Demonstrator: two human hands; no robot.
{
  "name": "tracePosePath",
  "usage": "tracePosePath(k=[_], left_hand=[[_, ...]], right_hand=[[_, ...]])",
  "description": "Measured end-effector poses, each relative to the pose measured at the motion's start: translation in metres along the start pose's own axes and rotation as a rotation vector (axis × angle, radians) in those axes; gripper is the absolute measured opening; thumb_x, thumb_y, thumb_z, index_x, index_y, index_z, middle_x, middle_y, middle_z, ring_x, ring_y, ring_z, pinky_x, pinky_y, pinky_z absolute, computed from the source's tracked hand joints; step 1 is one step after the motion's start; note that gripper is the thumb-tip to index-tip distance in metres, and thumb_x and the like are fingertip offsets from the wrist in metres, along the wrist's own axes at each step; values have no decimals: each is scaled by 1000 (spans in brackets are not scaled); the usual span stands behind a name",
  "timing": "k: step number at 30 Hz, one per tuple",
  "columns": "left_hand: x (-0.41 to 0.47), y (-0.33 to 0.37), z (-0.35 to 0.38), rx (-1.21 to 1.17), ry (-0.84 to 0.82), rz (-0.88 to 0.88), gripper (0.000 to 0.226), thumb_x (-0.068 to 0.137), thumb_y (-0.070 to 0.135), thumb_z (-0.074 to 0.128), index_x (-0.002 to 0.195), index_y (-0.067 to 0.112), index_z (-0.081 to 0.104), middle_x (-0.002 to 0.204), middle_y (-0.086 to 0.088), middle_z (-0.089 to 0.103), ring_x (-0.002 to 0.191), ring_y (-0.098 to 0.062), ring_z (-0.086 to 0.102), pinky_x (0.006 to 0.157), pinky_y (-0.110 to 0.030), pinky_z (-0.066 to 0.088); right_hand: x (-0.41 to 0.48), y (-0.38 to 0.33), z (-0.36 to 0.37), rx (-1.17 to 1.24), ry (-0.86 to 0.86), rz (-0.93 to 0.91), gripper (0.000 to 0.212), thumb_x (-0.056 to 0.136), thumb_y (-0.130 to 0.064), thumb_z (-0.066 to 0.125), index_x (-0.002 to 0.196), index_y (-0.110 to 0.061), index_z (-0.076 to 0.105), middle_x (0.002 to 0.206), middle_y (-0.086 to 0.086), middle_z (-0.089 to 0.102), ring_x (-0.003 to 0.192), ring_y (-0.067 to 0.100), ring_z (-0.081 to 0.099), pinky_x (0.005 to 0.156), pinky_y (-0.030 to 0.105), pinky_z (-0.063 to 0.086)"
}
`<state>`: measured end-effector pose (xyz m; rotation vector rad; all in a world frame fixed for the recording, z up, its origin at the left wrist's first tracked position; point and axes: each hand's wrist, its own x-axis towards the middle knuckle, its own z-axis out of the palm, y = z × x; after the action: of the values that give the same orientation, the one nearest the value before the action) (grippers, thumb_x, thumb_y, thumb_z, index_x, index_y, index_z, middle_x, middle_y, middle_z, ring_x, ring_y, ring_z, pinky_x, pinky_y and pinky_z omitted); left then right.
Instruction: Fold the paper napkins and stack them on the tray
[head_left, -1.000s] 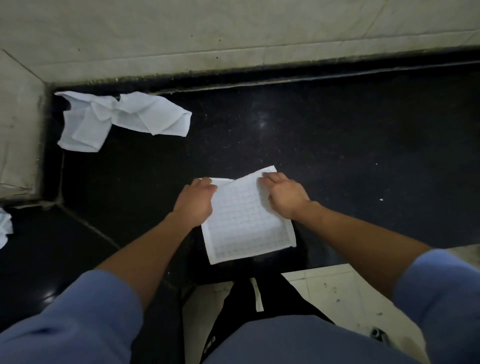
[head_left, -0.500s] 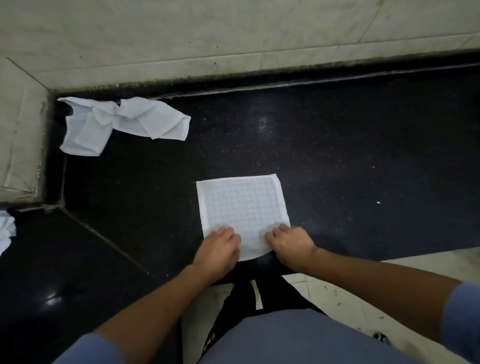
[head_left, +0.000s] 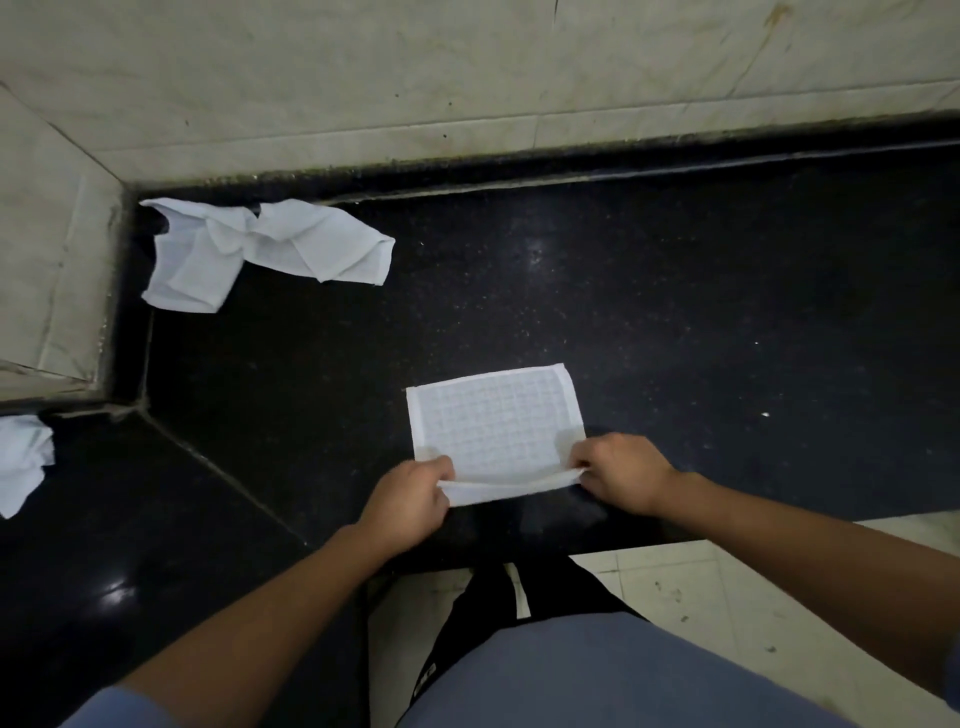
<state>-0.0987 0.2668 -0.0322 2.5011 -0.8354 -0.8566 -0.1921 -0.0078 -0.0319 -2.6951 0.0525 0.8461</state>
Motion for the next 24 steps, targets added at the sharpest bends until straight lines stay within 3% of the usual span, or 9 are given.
tracePosePath(k=[2,4,9,11,14,16,18,21,24], left_hand=[[15,-11,-21,-145,55,-67,15,79,3,58,88,11,67,82,0,65,75,-16,59,66,-25,40],[38,-21,-37,-193,110,-145,14,79,3,63,89,8,70,82,-3,67,76,-17,60,70,-24,42],[85,-26,-50,-367,178,-383,9,83,4,65,76,10,62,60,-10,65,52,-19,63,61,-29,52],[94,-29,-46,-343,181,-427,9,83,4,65,76,9,61,61,-12,65,54,-21,65,65,-33,56],[95,-33,-41,-221,244,-453,8,82,9,64,79,14,60,75,-8,67,69,-24,66,71,-37,56],[87,-31,-38,-49,291,-408,9,84,13,62,93,13,60,92,-5,62,84,-25,62,72,-37,52],[75,-25,-32,109,321,-244,15,86,12,58,101,11,59,101,-7,56,90,-25,56,70,-37,49],[50,-13,-11,240,234,48,4,84,9,61,87,9,62,91,-6,57,84,-25,56,59,-36,48],[26,-29,6,287,172,87,15,77,9,72,75,11,57,77,-4,54,68,-25,57,43,-30,41]], right_hand=[[12,7,-19,157,73,89,24,86,-25,57,108,-21,67,102,3,68,96,25,62,75,33,46],[30,11,-37,283,165,171,18,82,-20,61,98,-15,69,85,4,66,85,28,64,67,33,46],[70,9,-54,286,214,326,13,83,-21,62,78,-11,57,78,3,58,76,27,58,59,30,38],[79,8,-48,260,194,392,11,84,-24,62,86,-13,58,85,4,60,81,26,59,61,30,39],[78,7,-42,187,225,416,28,86,-31,62,109,-17,55,105,6,61,92,27,59,70,34,46],[70,6,-39,114,311,350,36,89,-32,60,121,-20,50,116,5,53,104,26,54,75,37,47],[61,-2,-35,75,393,212,32,92,-30,55,123,-21,50,118,3,49,110,23,48,76,38,48],[53,-20,-14,46,290,-9,22,94,-27,49,112,-19,57,112,2,54,104,23,54,73,38,51],[42,-12,7,50,240,2,21,95,-30,49,104,-15,61,107,3,53,102,23,55,68,35,49]])
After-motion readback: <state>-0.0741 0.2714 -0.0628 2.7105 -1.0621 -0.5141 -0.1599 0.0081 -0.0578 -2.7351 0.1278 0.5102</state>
